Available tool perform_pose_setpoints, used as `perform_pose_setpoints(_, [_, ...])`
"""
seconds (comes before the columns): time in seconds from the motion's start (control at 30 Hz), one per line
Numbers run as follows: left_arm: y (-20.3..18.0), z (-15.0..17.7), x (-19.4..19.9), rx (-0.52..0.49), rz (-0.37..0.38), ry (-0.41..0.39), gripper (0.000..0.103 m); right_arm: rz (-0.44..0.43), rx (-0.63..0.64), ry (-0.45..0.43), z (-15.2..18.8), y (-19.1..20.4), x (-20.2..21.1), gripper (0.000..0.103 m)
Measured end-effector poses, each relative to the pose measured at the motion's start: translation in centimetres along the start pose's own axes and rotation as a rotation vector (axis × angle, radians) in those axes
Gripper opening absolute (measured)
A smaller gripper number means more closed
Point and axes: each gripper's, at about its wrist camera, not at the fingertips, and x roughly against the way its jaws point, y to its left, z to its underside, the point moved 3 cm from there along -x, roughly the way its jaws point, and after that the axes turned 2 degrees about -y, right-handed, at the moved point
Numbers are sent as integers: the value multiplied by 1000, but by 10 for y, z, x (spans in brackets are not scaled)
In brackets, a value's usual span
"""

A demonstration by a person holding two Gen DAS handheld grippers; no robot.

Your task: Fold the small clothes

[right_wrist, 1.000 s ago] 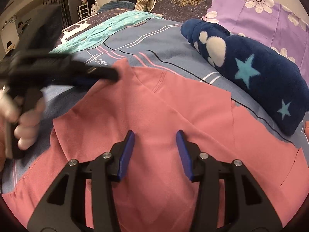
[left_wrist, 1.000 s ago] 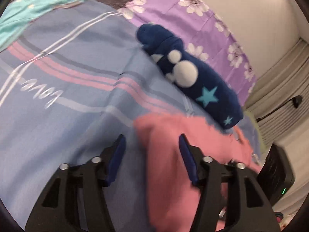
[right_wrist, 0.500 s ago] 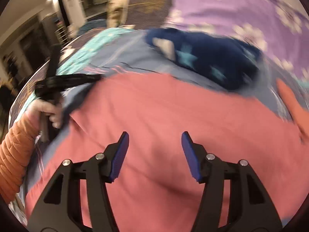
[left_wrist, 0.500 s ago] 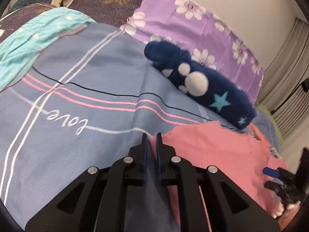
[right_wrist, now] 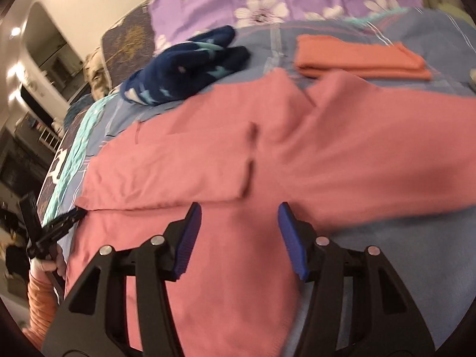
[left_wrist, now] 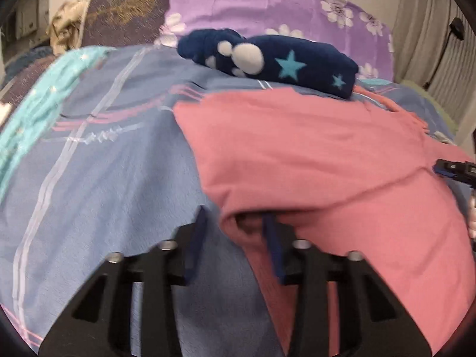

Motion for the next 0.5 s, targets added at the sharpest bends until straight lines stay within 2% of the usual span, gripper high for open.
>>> perform_pose_setpoints(0.07, [0,-1,-1,-4,-36,14,17,17,36,18,-5,5,-13,54])
perform_pose_setpoints(0.1, [0,0,-1,-8,-46,24,10,50,50,37,-7,6,-23,46])
perform_pose_setpoints(0.13, [-1,1,0,-16,-62,26,7,106,65,62,-8,5,-31,5])
perform_pose_setpoints(0.2, [-4,6,8,-52,-100,20,6,104,32,51,-9,6,-24,2])
perform_pose_setpoints(0.3, [-12,15,16,-123,-133,15,6,104,42,-36,-14,7,6,2])
perform_pose_setpoints(0.43, [-19,19,18,-181,-143,23,7,187,66,66,-4,-10,-5,7])
perform_pose_setpoints(0.5, [-14,17,26,-144,-110,27,8,153,34,58,1,-17,-2,11])
